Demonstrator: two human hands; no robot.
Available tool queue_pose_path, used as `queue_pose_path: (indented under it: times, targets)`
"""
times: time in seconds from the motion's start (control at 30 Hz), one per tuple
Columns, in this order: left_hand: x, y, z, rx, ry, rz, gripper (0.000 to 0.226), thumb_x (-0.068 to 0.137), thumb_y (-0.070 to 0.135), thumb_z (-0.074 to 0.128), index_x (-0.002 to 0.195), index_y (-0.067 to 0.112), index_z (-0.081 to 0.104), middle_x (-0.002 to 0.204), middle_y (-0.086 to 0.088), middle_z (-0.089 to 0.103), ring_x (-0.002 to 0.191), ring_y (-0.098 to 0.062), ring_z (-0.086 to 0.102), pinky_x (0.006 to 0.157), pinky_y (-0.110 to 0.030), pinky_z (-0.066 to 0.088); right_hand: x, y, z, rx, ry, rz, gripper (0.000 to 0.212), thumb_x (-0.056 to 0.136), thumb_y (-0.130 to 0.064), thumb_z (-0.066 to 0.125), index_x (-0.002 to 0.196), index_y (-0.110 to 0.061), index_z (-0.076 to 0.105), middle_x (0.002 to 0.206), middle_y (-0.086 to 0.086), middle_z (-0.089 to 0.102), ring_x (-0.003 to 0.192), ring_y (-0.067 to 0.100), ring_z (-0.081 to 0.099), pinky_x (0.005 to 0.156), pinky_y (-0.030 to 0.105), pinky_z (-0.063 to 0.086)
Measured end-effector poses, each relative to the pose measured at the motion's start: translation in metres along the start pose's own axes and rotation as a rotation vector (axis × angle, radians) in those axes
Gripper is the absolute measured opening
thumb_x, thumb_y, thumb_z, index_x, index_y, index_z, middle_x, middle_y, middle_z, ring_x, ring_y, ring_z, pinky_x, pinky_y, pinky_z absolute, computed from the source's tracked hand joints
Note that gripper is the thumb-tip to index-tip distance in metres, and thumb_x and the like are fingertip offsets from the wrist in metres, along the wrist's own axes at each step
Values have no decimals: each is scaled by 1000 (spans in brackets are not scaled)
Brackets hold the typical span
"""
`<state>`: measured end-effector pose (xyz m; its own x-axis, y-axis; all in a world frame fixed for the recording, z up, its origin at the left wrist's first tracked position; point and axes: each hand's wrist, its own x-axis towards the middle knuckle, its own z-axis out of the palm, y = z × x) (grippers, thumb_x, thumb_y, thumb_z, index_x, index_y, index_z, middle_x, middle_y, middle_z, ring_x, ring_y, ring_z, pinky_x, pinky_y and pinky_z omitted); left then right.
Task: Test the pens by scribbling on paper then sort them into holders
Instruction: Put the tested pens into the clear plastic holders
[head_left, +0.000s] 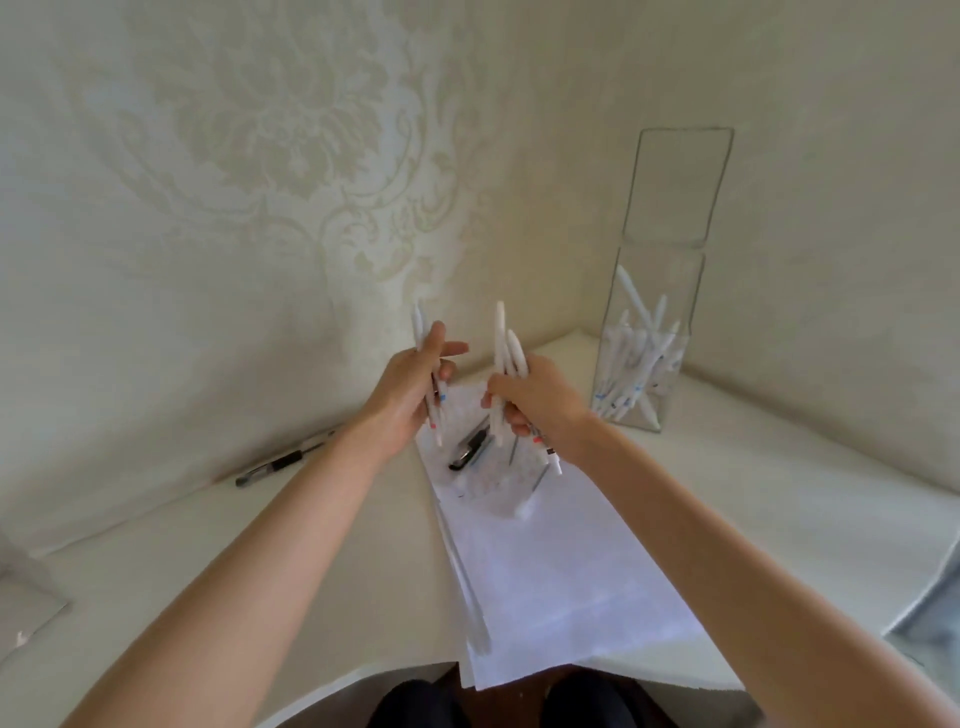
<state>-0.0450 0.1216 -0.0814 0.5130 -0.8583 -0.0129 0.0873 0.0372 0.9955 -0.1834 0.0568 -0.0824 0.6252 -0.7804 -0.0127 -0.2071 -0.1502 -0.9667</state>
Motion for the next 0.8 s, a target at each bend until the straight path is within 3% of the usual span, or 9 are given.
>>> queue_pose_path:
  times: [0.07, 0.13, 0.23, 0.3, 0.4, 0.47, 0.6, 0.7, 0.8]
  targets:
    - [14, 10, 27, -113, 0, 16, 30, 100, 32, 38, 86, 14, 57, 63, 4, 47, 55, -9, 40, 55, -22, 34, 5, -4, -30, 119, 132, -14, 21, 94, -20, 48, 74, -12, 48, 65, 14, 53, 37, 13, 32, 40, 22, 24]
    - [29, 25, 60, -171, -7, 72, 27, 99, 20, 37, 77, 16, 51, 72, 2, 49, 62, -10, 41, 58, -22, 34, 9, -13, -61, 228, 263, -39, 31, 97, -34, 46, 72, -15, 44, 57, 4, 52, 35, 12, 32, 39, 22, 26]
    - [47, 49, 113, -102, -7, 185, 27, 98, 19, 38, 74, 20, 50, 78, 3, 45, 70, -10, 42, 63, -22, 35, 18, -32, -104, 308, 407, -127, 38, 96, -33, 42, 63, -15, 46, 49, -1, 56, 45, 15, 45, 50, 26, 39]
    - [56, 62, 143, 33, -7, 270, 24, 98, 23, 39, 78, 20, 51, 83, 0, 43, 70, -10, 42, 59, -19, 34, 27, -41, -125, 226, 506, -182, 40, 93, -30, 40, 59, -14, 53, 54, -3, 57, 52, 12, 51, 58, 28, 41]
    - [69, 71, 177, 149, -51, 406, 19, 99, 22, 39, 88, 11, 51, 78, -3, 45, 54, 0, 47, 46, -8, 35, 39, -48, -150, 59, 665, -284, 34, 91, -34, 36, 67, -13, 49, 60, -2, 47, 55, 13, 47, 58, 30, 38]
    - [79, 71, 189, 255, -114, 467, 17, 98, 20, 42, 91, 9, 53, 72, 0, 49, 53, -1, 48, 50, -12, 36, 44, -49, -163, -35, 730, -315, 32, 94, -32, 36, 72, -12, 47, 59, 0, 43, 54, 15, 43, 54, 30, 35]
    - [99, 61, 195, 503, -141, 415, 13, 91, 20, 57, 88, 7, 59, 70, 1, 53, 71, -18, 51, 59, -26, 37, 52, -36, -183, -241, 723, -241, 27, 90, -22, 44, 65, -11, 44, 55, -1, 44, 46, 13, 40, 45, 26, 32]
    - [100, 57, 192, 666, -146, 371, 26, 85, 27, 65, 70, 10, 54, 62, 0, 52, 62, -16, 53, 50, -19, 35, 52, -29, -186, -408, 631, -126, 23, 86, -25, 54, 78, -4, 57, 56, 5, 57, 40, 12, 54, 44, 26, 44]
    - [101, 59, 191, 615, -116, 393, 26, 83, 31, 69, 78, 10, 54, 63, 0, 56, 52, -8, 54, 45, -12, 39, 51, -28, -184, -452, 653, -135, 25, 87, -34, 59, 87, -9, 52, 68, 5, 59, 51, 21, 61, 52, 33, 49]
